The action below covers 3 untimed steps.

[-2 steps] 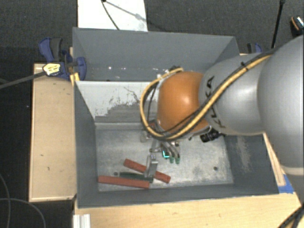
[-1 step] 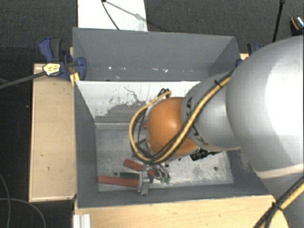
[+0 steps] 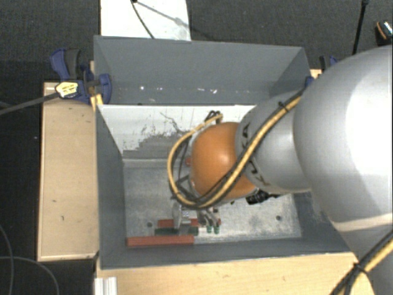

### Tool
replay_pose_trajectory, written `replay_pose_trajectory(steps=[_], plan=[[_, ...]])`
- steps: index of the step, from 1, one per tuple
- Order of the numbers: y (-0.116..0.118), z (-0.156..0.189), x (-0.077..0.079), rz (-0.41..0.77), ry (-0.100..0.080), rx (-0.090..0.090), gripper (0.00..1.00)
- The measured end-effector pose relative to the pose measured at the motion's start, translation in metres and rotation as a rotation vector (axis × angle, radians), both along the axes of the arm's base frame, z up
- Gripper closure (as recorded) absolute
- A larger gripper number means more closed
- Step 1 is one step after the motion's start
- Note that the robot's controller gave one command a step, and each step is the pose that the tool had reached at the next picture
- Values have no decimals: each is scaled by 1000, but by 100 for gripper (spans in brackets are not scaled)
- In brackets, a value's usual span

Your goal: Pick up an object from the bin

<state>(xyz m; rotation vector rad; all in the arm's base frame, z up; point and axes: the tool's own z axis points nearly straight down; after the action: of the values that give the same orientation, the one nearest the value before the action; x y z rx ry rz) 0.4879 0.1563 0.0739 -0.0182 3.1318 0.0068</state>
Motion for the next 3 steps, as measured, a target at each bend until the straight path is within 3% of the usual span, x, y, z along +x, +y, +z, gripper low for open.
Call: replay_pose_trajectory(steps=[1, 2, 3], plan=[[-1, -2, -2, -3, 5, -2, 0], [-47, -3, 28, -95, 6, -3, 0], [-141, -4, 16, -141, 11, -8, 0]])
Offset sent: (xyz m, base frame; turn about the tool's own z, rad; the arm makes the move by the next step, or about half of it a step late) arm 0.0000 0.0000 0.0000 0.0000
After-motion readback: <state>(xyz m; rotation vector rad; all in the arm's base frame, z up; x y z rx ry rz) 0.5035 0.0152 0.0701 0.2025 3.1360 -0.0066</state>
